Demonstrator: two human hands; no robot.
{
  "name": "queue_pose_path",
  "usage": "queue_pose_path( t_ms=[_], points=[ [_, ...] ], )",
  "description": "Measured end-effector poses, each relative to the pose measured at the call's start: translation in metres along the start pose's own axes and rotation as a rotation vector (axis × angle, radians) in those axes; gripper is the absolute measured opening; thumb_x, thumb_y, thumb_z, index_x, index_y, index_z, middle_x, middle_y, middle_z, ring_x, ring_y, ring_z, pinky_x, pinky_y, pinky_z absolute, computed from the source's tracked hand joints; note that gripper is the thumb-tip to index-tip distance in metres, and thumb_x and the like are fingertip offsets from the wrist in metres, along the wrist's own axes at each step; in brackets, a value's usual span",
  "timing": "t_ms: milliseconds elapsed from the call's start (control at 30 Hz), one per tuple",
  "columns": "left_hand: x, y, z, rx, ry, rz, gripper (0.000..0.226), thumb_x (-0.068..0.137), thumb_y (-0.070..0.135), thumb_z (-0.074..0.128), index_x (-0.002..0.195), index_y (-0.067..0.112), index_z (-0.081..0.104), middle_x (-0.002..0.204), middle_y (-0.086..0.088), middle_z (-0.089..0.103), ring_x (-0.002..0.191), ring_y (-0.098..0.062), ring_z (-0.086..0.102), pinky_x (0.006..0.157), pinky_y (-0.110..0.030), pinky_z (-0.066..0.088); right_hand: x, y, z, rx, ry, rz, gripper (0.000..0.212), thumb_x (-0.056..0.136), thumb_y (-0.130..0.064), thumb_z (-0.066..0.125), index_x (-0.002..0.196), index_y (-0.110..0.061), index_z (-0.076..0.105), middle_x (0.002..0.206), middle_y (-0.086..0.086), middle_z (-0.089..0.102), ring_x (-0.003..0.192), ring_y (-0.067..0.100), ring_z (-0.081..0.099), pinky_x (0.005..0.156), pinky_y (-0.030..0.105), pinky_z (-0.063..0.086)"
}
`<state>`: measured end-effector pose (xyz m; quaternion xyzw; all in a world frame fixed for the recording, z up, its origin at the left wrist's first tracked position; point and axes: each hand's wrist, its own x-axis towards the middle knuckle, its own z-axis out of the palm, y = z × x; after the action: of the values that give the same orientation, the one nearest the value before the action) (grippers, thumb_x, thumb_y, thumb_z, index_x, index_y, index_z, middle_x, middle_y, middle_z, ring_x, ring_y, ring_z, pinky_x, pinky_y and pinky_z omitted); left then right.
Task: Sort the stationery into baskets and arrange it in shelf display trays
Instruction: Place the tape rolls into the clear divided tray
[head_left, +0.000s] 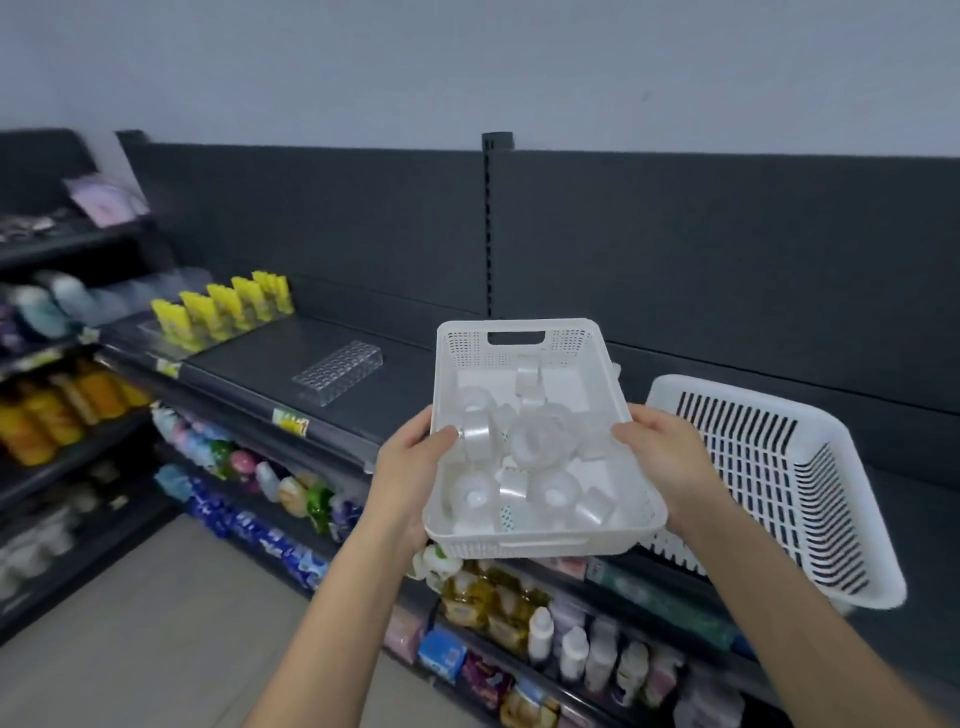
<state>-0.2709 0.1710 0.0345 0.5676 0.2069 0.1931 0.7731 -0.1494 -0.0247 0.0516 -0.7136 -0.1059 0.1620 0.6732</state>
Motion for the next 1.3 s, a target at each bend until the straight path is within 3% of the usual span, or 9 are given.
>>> queue_pose_path(
  t_ms=[267,367,567,667,933,1100,1300],
  points=[
    [0.005,0.016,-0.089,-0.056,0.165,0.01,0.027,0.089,0.004,0.058,0.102,0.021,0.075,0.101,-0.009,0.074,0.086,-0.029,0.072,0.063,-0.036,0.057,0.016,0.001,0.098,0.006,-0.156,-0.003,0.033,0.08,0.005,0.053,0.074,-0.018,0.076,0.076,0.005,0.074,0.059,0.017,0.068,0.046,0.025,0.051],
    [0.015,0.023,-0.123,-0.058,0.214,0.015,0.028,0.09,0.004,0.056,0.107,0.019,0.073,0.104,-0.011,0.073,0.09,-0.031,0.071,0.068,-0.039,0.057,0.035,0.002,0.136,0.024,-0.237,0.002,0.03,0.081,0.005,0.052,0.085,-0.013,0.075,0.082,0.007,0.074,0.067,0.022,0.07,0.052,0.03,0.055],
    [0.055,0.045,-0.178,-0.088,0.321,0.053,0.031,0.09,0.0,0.055,0.113,0.015,0.07,0.109,-0.014,0.071,0.097,-0.035,0.069,0.082,-0.049,0.056,0.086,-0.005,0.211,0.042,-0.372,0.001,0.032,0.082,0.002,0.052,0.088,-0.018,0.076,0.088,0.006,0.075,0.077,0.025,0.072,0.061,0.038,0.059],
    [0.072,0.055,-0.204,-0.097,0.378,0.076,0.031,0.091,0.0,0.054,0.115,0.013,0.069,0.111,-0.015,0.071,0.099,-0.035,0.068,0.083,-0.048,0.056,0.107,-0.011,0.249,0.031,-0.428,0.0,0.031,0.079,0.002,0.054,0.084,-0.018,0.077,0.084,0.005,0.075,0.069,0.02,0.072,0.051,0.029,0.054],
    [0.094,0.072,-0.292,-0.126,0.508,0.101,0.033,0.09,0.001,0.053,0.113,0.016,0.07,0.112,-0.014,0.07,0.101,-0.037,0.067,0.088,-0.053,0.054,0.141,-0.019,0.362,0.02,-0.618,0.019,0.029,0.077,0.006,0.056,0.087,-0.013,0.076,0.086,0.009,0.074,0.068,0.021,0.071,0.052,0.027,0.053],
    [0.106,0.086,-0.36,-0.153,0.57,0.118,0.033,0.089,0.003,0.054,0.11,0.02,0.071,0.111,-0.013,0.071,0.098,-0.036,0.069,0.084,-0.052,0.055,0.148,-0.016,0.44,0.01,-0.669,-0.005,0.038,0.078,0.006,0.051,0.087,-0.021,0.077,0.086,0.004,0.075,0.073,0.023,0.073,0.053,0.028,0.054],
    [0.12,0.112,-0.451,-0.138,0.532,0.104,0.034,0.09,0.003,0.052,0.108,0.024,0.073,0.112,-0.011,0.071,0.1,-0.035,0.068,0.085,-0.054,0.054,0.147,-0.009,0.538,0.029,-0.595,0.01,0.039,0.076,0.007,0.054,0.08,-0.024,0.077,0.08,0.004,0.075,0.069,0.022,0.072,0.054,0.031,0.055]
  ],
)
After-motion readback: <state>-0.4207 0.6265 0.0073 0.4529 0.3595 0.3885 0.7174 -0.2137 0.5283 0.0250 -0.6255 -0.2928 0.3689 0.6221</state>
